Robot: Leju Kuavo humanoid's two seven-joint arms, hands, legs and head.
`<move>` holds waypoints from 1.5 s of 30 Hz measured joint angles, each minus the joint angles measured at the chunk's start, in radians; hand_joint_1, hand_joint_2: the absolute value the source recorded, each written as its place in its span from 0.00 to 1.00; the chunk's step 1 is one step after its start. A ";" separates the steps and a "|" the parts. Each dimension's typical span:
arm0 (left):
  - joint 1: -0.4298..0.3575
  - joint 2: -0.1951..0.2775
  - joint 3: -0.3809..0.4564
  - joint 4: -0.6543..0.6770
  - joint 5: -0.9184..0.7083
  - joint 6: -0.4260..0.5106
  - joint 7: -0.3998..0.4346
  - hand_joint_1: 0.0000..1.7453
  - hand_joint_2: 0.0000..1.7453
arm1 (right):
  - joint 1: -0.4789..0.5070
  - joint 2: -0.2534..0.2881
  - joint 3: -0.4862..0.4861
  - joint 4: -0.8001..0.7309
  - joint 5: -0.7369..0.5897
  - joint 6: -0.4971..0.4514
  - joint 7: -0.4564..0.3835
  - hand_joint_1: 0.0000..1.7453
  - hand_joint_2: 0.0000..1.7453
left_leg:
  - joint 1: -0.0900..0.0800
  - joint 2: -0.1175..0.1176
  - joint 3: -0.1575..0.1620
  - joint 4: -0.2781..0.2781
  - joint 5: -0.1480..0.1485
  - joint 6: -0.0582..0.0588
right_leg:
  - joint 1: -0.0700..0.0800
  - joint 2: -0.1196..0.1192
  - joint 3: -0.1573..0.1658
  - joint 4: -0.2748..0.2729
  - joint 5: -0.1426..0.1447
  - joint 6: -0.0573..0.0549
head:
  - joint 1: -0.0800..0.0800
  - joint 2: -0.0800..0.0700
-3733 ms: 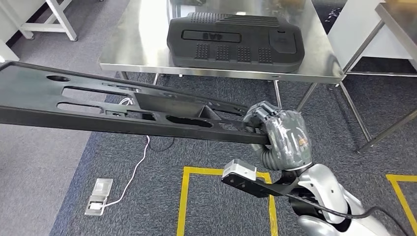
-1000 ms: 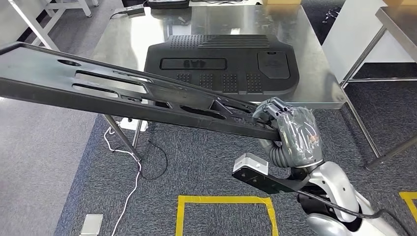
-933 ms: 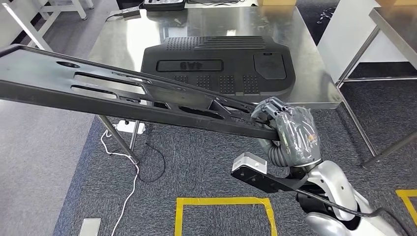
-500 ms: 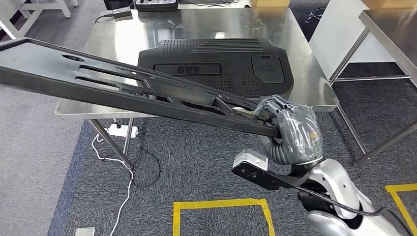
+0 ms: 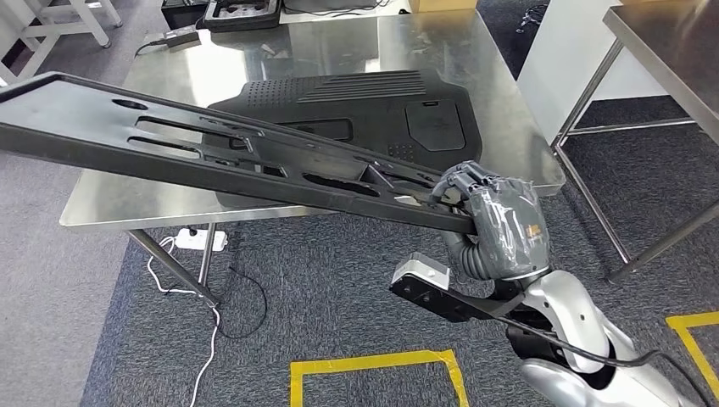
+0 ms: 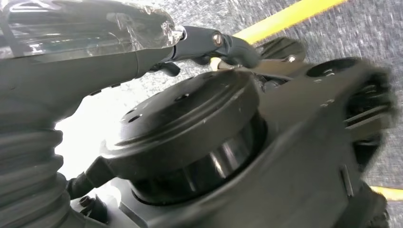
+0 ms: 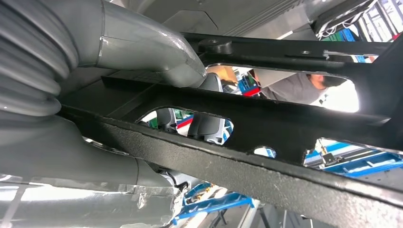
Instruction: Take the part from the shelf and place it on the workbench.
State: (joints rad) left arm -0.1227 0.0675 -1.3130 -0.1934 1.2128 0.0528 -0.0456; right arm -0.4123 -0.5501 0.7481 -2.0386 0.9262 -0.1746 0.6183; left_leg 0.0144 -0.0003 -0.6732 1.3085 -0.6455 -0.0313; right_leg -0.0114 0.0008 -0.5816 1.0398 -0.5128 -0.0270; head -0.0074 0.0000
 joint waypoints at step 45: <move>0.001 0.010 0.000 0.000 0.001 0.007 -0.007 0.00 1.00 | -0.034 0.034 0.011 0.048 -0.018 -0.008 -0.020 1.00 1.00 | -0.010 -0.001 0.107 -0.293 0.148 0.056 | -0.004 0.004 -0.077 0.222 -0.130 0.057 | 0.007 0.000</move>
State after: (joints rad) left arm -0.1217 0.0778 -1.3127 -0.1934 1.2136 0.0603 -0.0530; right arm -0.4468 -0.5158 0.7590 -1.9905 0.9087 -0.1831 0.5984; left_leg 0.0045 -0.0017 -0.5660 1.0150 -0.4971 0.0244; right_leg -0.0157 0.0045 -0.6588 1.2621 -0.6429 0.0295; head -0.0009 0.0000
